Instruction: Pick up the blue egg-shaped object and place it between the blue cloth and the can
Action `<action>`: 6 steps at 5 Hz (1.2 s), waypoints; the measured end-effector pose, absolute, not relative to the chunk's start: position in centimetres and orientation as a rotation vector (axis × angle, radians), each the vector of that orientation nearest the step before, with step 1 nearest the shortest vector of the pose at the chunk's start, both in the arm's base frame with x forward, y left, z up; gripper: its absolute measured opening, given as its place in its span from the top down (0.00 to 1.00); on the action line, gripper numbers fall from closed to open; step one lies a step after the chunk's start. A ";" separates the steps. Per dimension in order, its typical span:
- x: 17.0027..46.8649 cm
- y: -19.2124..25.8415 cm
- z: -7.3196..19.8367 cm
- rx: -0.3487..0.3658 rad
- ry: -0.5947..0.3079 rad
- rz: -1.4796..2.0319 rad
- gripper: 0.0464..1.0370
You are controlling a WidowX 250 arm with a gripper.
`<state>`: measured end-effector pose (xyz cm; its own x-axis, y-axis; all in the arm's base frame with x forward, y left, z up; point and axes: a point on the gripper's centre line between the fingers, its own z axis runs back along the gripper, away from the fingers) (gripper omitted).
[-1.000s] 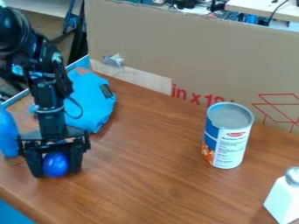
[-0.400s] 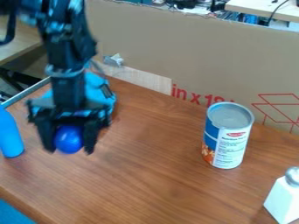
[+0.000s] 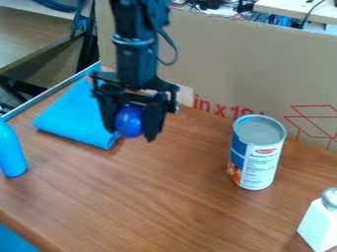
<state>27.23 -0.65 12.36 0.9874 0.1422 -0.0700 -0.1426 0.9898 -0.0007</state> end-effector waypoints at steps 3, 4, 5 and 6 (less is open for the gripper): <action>32.9 -0.4 5.3 -0.056 0.164 0.001 0.20; 33.3 -0.1 2.5 -0.074 0.197 0.042 0.20; 34.2 0.0 2.4 -0.064 0.174 0.068 0.21; 34.3 0.0 2.2 -0.048 0.166 0.084 0.16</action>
<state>34.30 -0.02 2.24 0.9828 0.0790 -0.1670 -0.0870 0.9954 -0.0409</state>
